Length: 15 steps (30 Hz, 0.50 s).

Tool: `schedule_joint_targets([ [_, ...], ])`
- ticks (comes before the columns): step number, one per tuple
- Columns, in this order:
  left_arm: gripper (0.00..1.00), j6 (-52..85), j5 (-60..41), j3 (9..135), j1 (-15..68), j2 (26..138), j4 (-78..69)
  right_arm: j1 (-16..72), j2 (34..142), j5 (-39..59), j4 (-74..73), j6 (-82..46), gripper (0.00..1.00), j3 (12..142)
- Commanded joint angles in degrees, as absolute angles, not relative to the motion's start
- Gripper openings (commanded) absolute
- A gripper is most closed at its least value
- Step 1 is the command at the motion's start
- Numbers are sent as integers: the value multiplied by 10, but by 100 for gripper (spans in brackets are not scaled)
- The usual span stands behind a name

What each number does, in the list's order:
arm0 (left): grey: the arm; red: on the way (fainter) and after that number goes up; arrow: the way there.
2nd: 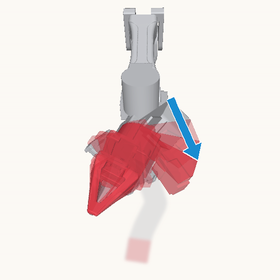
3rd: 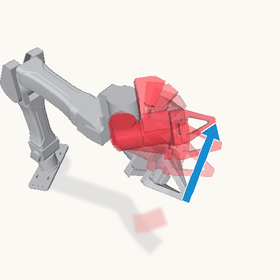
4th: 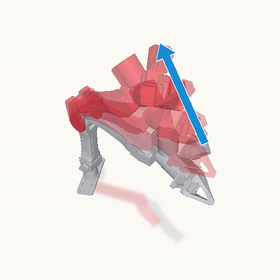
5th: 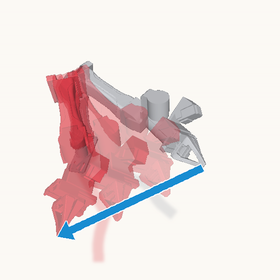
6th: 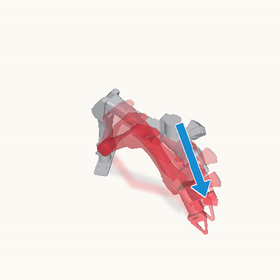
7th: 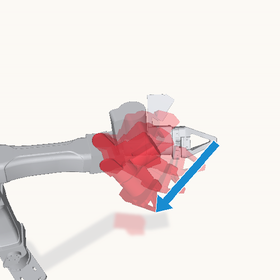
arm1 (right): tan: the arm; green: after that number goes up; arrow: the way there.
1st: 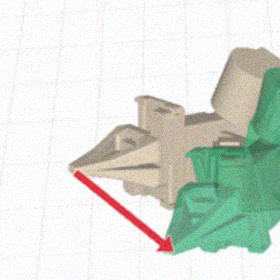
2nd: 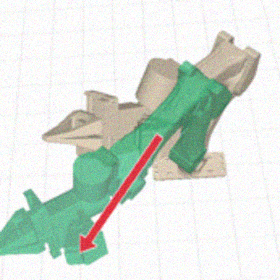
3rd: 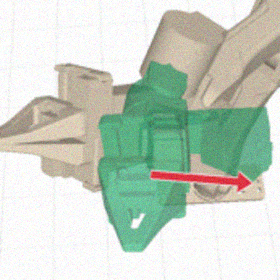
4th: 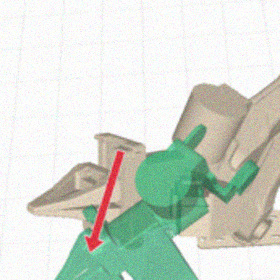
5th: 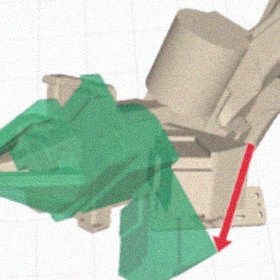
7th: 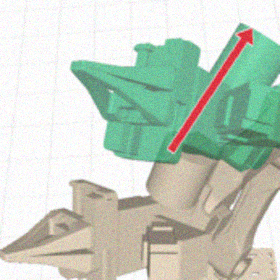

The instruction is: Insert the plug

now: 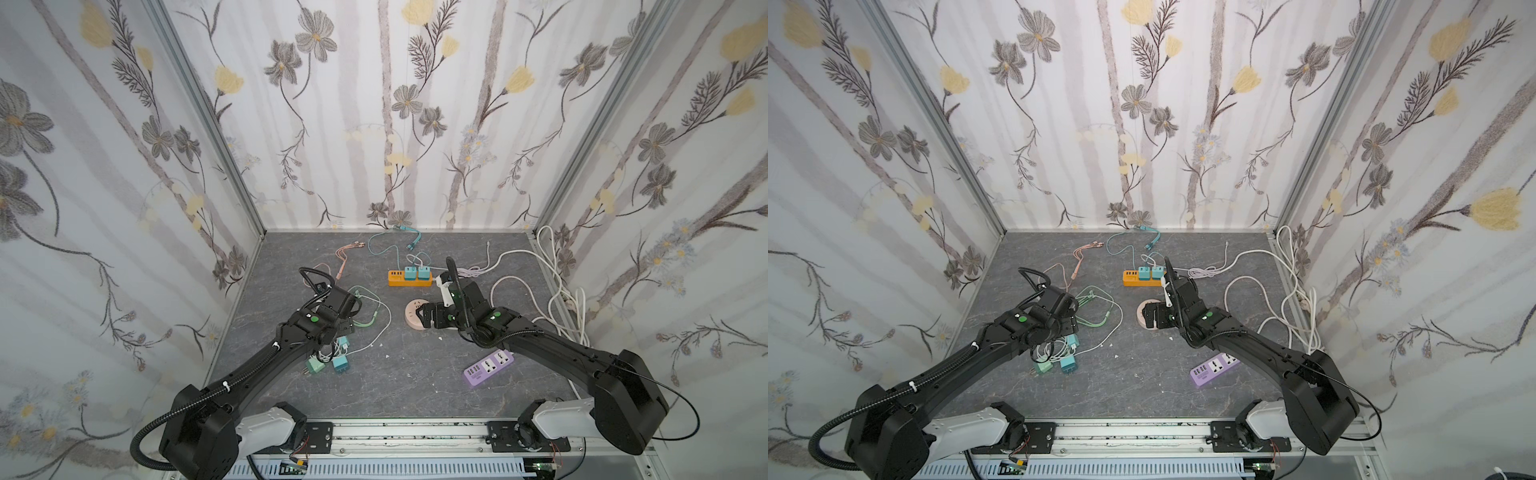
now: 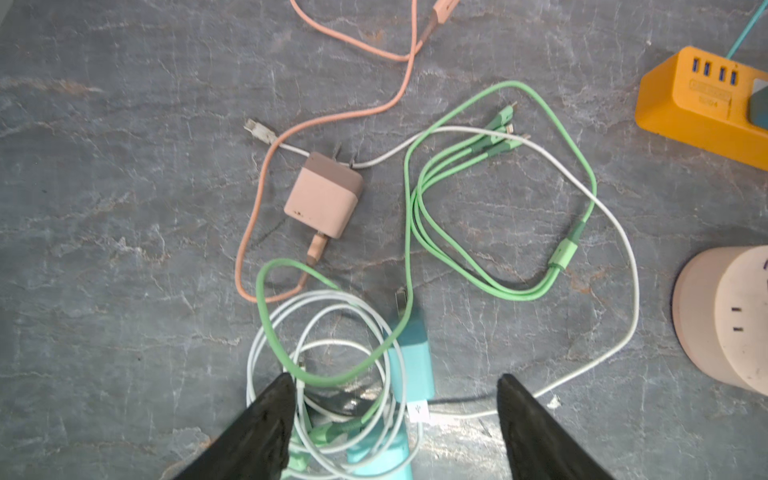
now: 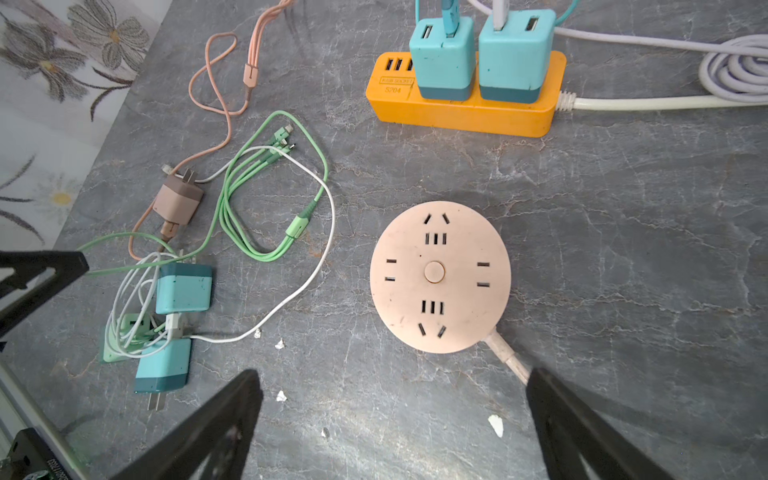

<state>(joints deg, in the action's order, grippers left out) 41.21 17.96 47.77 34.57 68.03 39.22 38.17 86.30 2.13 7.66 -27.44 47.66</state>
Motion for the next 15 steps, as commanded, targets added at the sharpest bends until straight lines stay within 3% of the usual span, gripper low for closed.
schedule_joint_targets([
  [1,75,479,201,472,379,680,417,380,857,9,44,-289,99,472],
  [9,69,562,186,417,450,643,436,380,857,13,52,-290,99,469],
  [15,69,630,82,334,474,628,392,380,866,11,53,-290,99,471],
])
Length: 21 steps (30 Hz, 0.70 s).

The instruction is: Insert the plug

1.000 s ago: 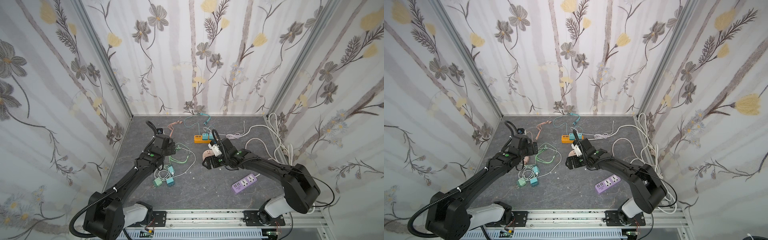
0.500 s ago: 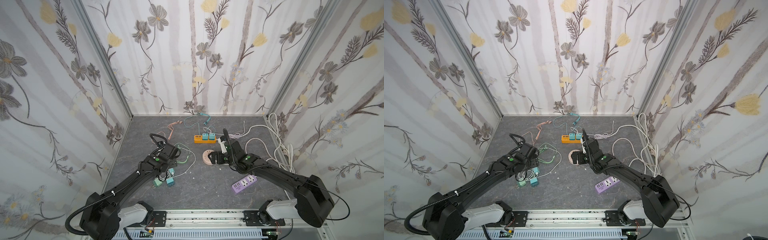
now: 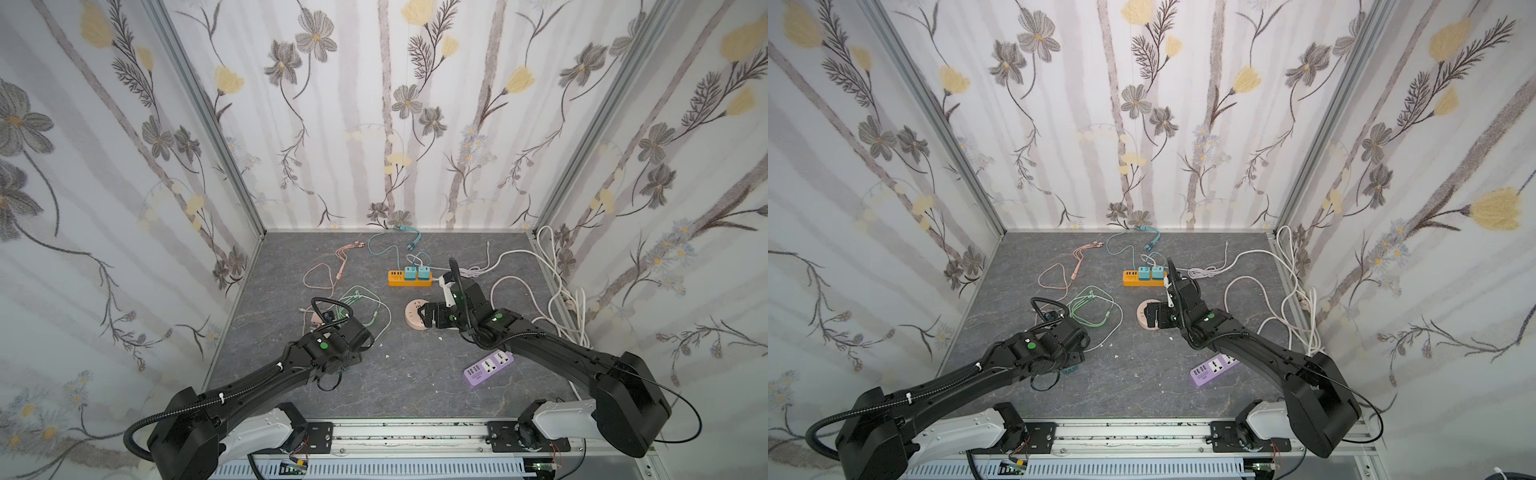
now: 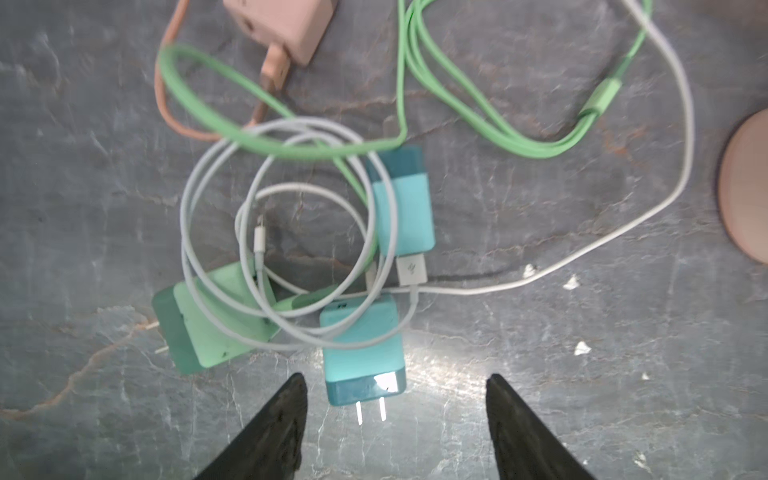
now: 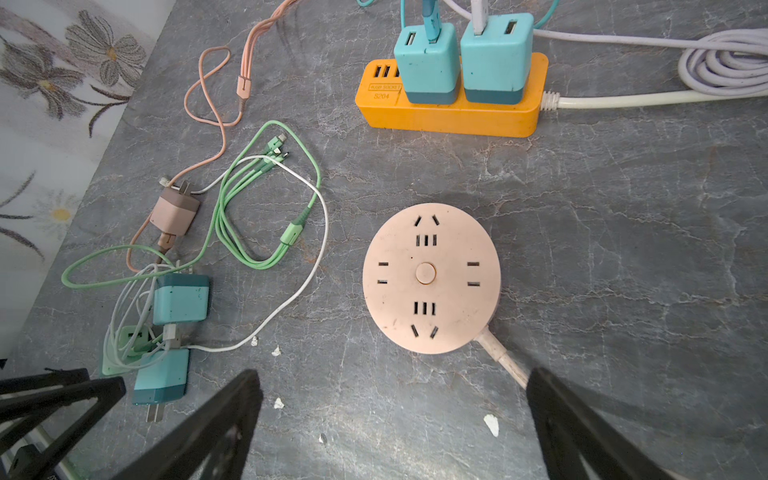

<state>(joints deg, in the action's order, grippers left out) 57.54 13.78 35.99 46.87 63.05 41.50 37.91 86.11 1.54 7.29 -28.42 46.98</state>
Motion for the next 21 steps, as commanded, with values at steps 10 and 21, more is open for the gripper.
schedule_joint_targets([
  [10,69,604,93,303,445,667,342,380,874,14,60,-297,99,477],
  [21,68,549,81,289,401,658,334,380,875,12,58,-306,99,476],
])
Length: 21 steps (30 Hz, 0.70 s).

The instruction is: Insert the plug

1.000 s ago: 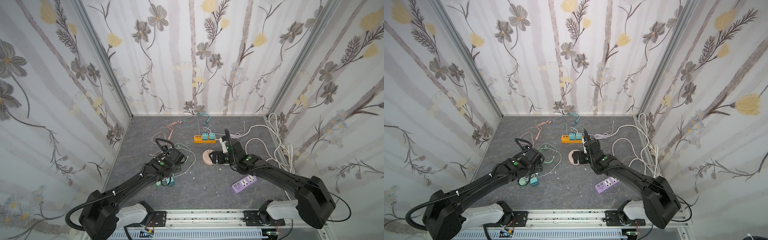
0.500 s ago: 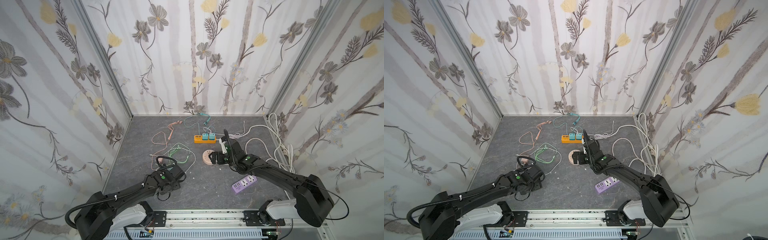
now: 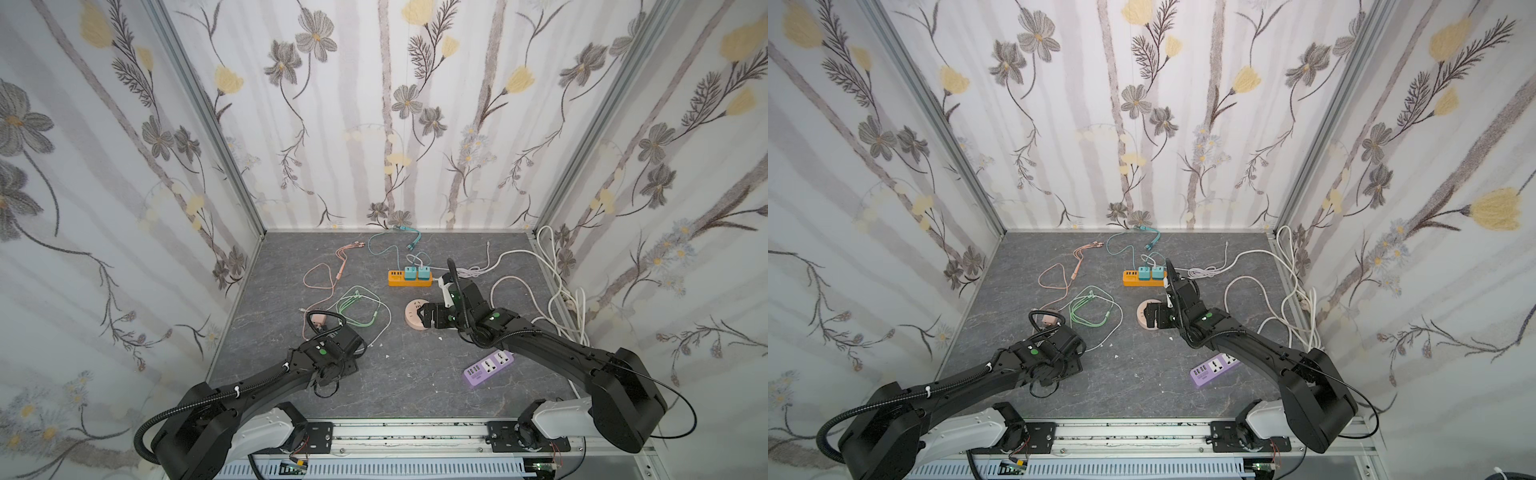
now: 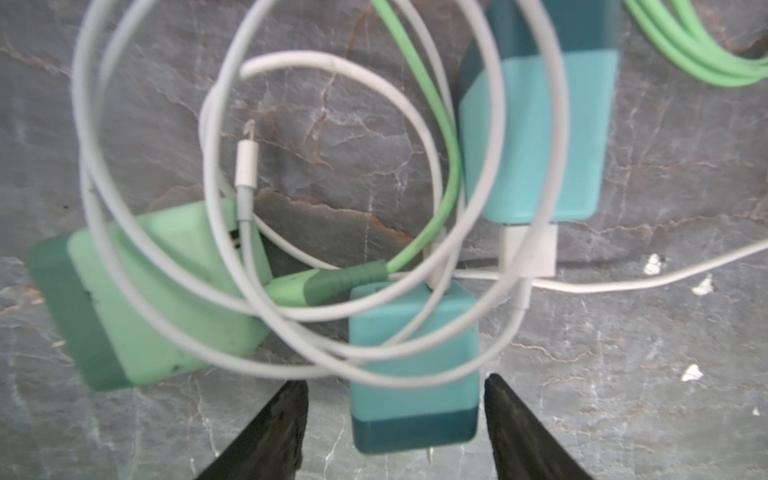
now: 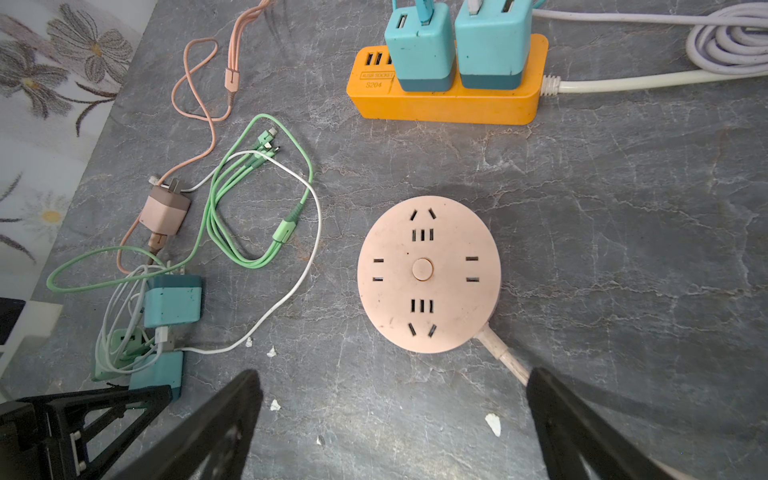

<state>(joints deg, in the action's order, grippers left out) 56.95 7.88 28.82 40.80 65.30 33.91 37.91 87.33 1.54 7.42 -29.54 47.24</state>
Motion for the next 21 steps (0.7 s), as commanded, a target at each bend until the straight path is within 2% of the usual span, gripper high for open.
schedule_joint_targets([
  [1,68,543,83,289,397,661,335,380,875,12,59,-306,99,476],
  [9,68,504,71,290,363,686,305,380,874,11,62,-304,99,477],
  [11,63,497,69,292,360,695,299,380,875,13,61,-305,99,477],
  [17,24,476,41,306,360,690,282,380,874,13,59,-305,99,477],
  [18,19,475,40,312,361,683,287,380,873,13,58,-304,99,477],
  [21,13,468,41,334,361,656,317,380,872,18,54,-301,99,476],
])
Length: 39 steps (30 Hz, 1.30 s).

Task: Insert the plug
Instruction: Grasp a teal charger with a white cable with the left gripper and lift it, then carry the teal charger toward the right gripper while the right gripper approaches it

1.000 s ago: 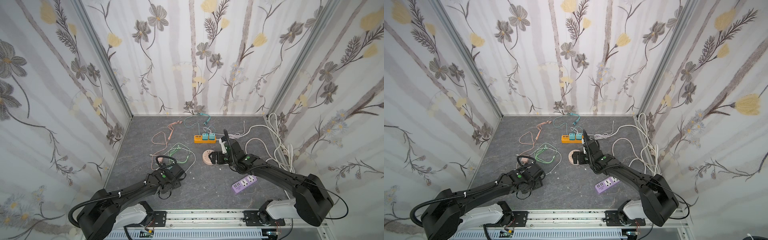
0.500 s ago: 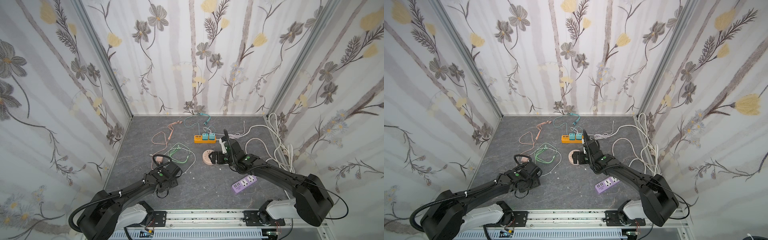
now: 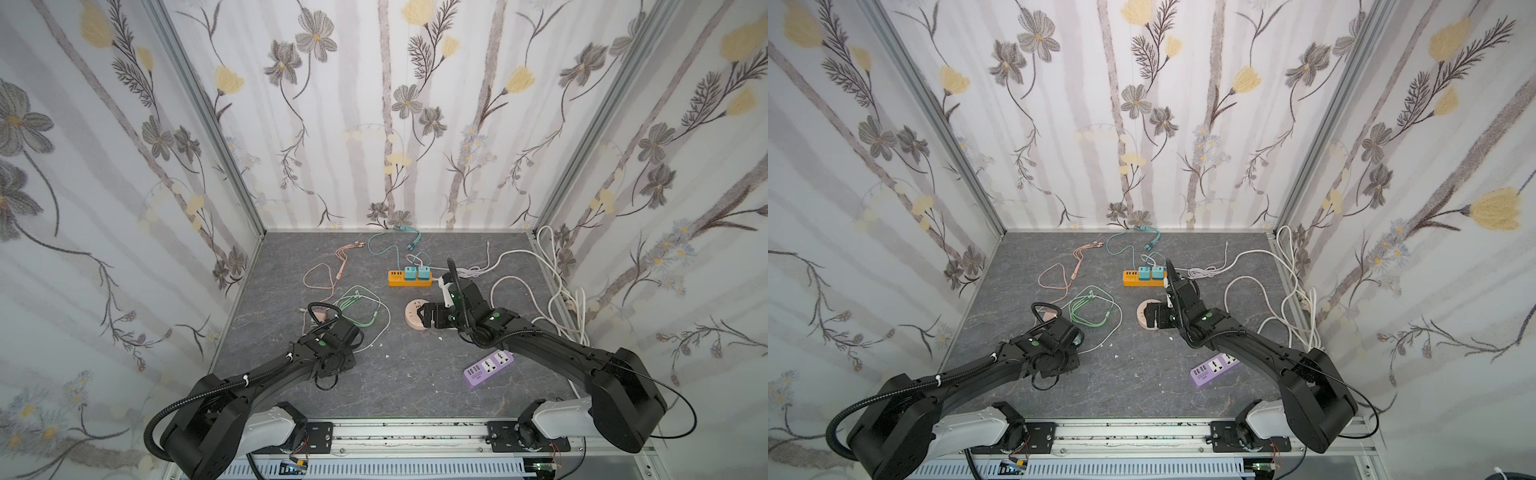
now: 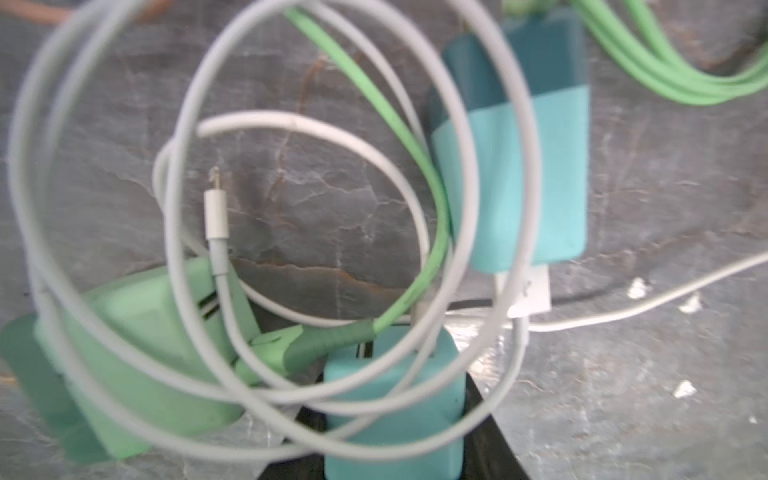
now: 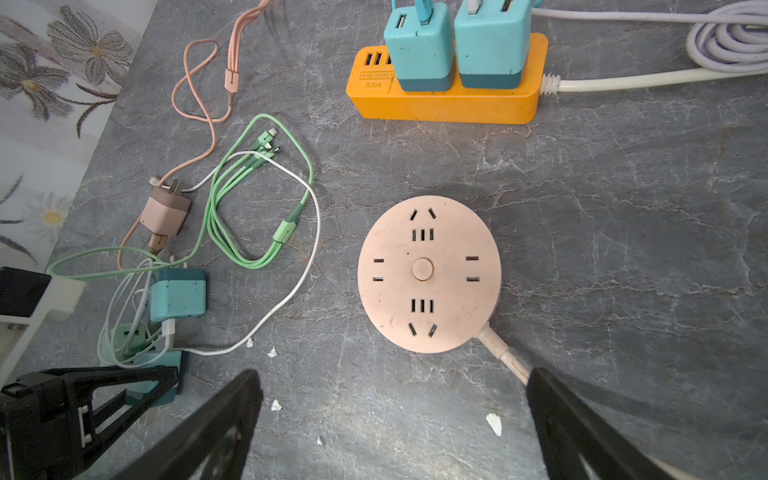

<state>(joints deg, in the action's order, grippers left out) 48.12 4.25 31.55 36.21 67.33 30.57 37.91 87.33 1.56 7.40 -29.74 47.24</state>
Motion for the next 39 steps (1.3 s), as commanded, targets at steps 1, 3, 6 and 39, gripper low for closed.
schedule_joint_targets([
  [1,12,464,45,344,361,647,332,380,871,21,51,-299,99,474],
  [3,12,455,47,372,360,621,357,381,866,21,38,-297,99,467],
  [6,12,439,22,420,354,592,368,381,860,22,31,-294,99,465],
  [39,10,557,-103,507,251,591,185,456,910,233,-152,-175,88,497],
])
